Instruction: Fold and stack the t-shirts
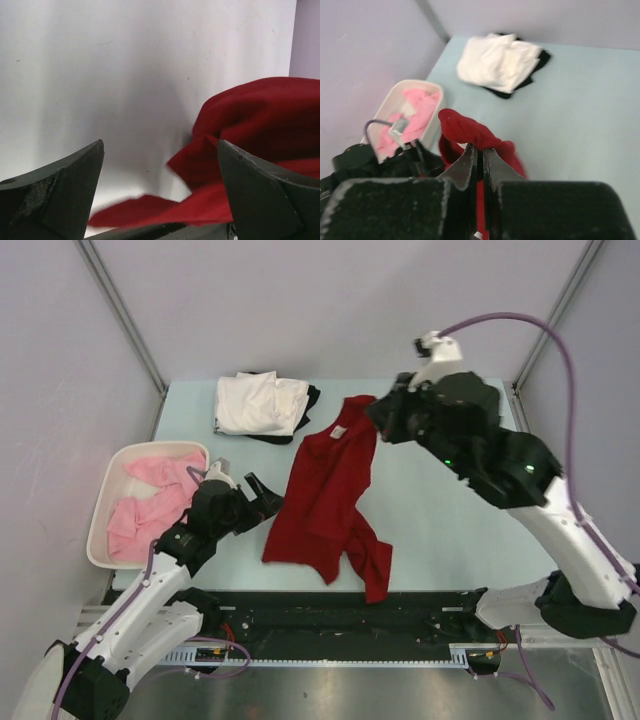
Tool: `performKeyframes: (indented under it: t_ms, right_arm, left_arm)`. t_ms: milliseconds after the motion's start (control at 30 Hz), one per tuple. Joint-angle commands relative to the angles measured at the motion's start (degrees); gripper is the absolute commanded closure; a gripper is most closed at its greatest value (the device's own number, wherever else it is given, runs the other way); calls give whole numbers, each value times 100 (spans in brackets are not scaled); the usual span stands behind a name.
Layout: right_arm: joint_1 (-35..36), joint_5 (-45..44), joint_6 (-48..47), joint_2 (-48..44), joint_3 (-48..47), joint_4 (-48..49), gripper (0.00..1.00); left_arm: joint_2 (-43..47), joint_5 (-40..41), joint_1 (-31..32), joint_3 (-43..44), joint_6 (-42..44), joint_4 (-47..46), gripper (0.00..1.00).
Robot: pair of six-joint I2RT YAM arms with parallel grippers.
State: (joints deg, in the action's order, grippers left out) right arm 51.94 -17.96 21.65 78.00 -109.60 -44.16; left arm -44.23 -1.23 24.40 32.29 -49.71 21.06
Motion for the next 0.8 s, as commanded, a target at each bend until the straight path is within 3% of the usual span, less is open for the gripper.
performKeyframes:
  t_ms: [0,133,233,300,333,433,533,567,667,767]
  right_arm:
    - [-1100,-938,66,-669,444,-1059,100]
    - [-2731,-884,234,-1355,2106,-1173,100]
    - [-3110,-1437,208,-1839,3335,-1226,100]
    - [-3120,-1998,217,-1946,3673,-1392,100]
    - [-3129,-2123,278,-1972,3848,-1437,60]
    - [-3120,-2108,261,-2042,3632,-1359,1]
    - [-3076,-740,120,-2210,3490,-543,0]
    - [-3015,117,-19,-2053,3437,-332,0]
    - [-2552,1115,-195,-1212,3262,-76,0]
    - [-2050,1329,-283,-480,3191,82,0]
  left_arm:
    - [125,9,-32,207,-65,91,0]
    - [142,-61,-41,225,-74,100,0]
    - [151,-35,-41,207,-30,100,0]
    - [108,-26,-41,190,-21,100,0]
    - [90,-52,-41,190,-21,74,0]
    - [-7,-105,-41,181,-3,-14,0]
    - [-130,-131,-41,198,-3,-84,0]
    - [-156,-157,-41,190,-29,-111,0]
    - [-200,-158,-41,207,-38,-111,0]
    - [-192,-52,-41,260,-12,-6,0]
